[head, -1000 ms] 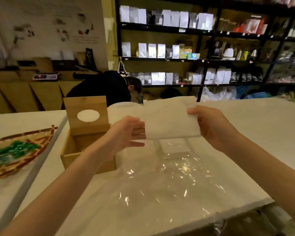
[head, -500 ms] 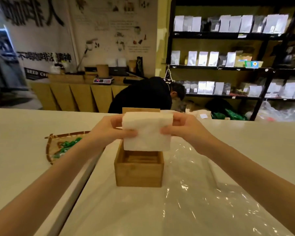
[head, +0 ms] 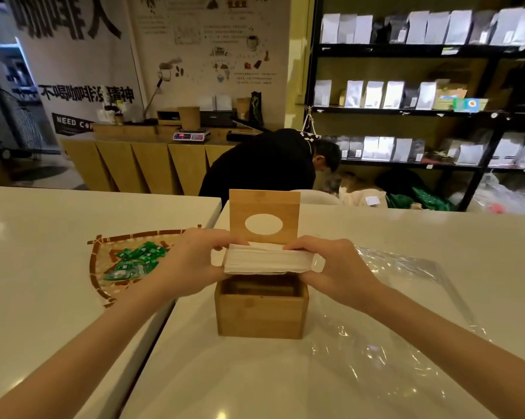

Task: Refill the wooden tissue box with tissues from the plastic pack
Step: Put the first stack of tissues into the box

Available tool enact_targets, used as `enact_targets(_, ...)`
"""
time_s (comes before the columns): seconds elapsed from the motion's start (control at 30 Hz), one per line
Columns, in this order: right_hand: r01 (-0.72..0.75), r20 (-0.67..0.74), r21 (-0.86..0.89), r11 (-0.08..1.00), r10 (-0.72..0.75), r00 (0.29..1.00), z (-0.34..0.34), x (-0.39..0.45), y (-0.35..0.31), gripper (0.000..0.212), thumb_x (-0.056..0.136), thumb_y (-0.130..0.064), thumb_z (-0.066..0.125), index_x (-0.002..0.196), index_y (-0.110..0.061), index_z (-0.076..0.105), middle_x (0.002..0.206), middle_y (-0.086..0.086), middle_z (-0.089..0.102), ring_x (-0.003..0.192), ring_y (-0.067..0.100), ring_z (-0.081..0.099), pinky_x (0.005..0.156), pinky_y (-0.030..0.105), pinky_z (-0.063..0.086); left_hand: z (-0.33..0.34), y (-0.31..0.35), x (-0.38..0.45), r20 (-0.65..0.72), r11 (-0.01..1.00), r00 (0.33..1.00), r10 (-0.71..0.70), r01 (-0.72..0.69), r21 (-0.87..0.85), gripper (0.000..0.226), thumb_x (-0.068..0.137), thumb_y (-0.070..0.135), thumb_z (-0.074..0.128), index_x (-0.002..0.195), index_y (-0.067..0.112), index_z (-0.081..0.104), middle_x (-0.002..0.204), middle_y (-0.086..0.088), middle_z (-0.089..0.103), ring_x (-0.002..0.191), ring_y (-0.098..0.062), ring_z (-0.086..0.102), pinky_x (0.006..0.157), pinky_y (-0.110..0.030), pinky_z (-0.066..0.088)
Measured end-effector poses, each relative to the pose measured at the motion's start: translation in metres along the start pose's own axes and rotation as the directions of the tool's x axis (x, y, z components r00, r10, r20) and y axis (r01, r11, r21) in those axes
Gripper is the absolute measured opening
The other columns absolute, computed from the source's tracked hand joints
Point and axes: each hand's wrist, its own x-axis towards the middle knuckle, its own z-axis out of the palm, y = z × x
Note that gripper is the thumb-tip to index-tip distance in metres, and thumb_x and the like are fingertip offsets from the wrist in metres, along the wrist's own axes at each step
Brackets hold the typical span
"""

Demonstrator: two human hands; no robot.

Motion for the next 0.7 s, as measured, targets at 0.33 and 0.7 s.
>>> enact_targets(0.33,0.044,0.173,-0.263,0.964,0.002,0.985,-0.006,0.008,-0.011,0.039,0.084,-0.022,0.061,0.123,-0.026,0.055,0.113,0.001,0.067,0.100,0.020,0.058,0.082,0.029,0.043,0.012,0.004,0.010,0.135,0.959,0.990,-0.037,-0.002,0.282,0.045,0.081,0.017,0.065,0.123,0.029,0.055,0.124,0.006,0.062,0.114,-0.010,0.052,0.084,-0.014,0.038)
enact_targets(0.7,0.120,0.412,-0.349,0.930,0.037,0.911,-0.010,0.023,-0.024,0.032,0.086,-0.037,0.052,0.113,-0.022,0.060,0.093,0.002,0.069,0.077,0.018,0.054,0.071,0.035,0.046,0.009,0.009,0.024,0.359,0.923,0.927,-0.105,-0.044,0.383,0.045,0.077,0.019,0.068,0.119,0.025,0.056,0.110,0.004,0.063,0.086,-0.005,0.047,0.062,-0.008,0.037)
